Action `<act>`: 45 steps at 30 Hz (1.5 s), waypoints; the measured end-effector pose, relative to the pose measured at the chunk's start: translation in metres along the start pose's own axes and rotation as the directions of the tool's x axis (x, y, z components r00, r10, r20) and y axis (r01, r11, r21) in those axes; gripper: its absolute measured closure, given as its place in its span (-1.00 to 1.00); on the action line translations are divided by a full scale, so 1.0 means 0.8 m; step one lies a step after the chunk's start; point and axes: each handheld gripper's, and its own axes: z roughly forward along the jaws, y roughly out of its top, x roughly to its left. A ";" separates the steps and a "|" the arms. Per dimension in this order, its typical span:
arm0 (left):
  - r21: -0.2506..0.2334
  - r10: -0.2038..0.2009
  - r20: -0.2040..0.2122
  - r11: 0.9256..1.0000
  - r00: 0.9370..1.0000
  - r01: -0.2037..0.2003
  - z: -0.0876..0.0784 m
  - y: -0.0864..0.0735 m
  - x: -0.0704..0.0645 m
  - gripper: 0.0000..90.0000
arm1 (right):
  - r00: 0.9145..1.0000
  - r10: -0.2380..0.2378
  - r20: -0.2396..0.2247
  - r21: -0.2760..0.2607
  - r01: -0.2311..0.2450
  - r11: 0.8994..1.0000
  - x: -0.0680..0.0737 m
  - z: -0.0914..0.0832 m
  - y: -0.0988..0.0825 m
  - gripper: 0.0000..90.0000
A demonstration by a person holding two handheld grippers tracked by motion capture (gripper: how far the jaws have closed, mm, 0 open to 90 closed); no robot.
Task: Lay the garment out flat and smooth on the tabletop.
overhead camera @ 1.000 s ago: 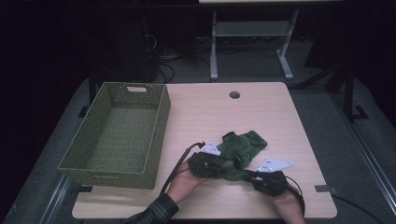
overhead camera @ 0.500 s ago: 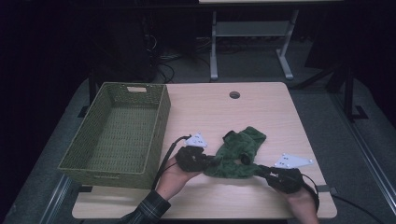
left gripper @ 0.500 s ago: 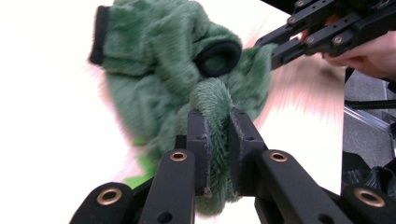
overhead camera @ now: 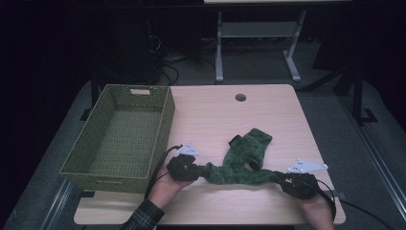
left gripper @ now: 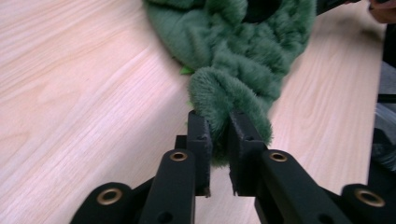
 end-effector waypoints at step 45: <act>0.166 0.035 0.064 0.985 0.997 -0.045 0.034 -0.017 -0.013 0.99 | 0.989 -0.033 -0.146 0.135 0.053 0.989 0.032 0.018 0.000 0.96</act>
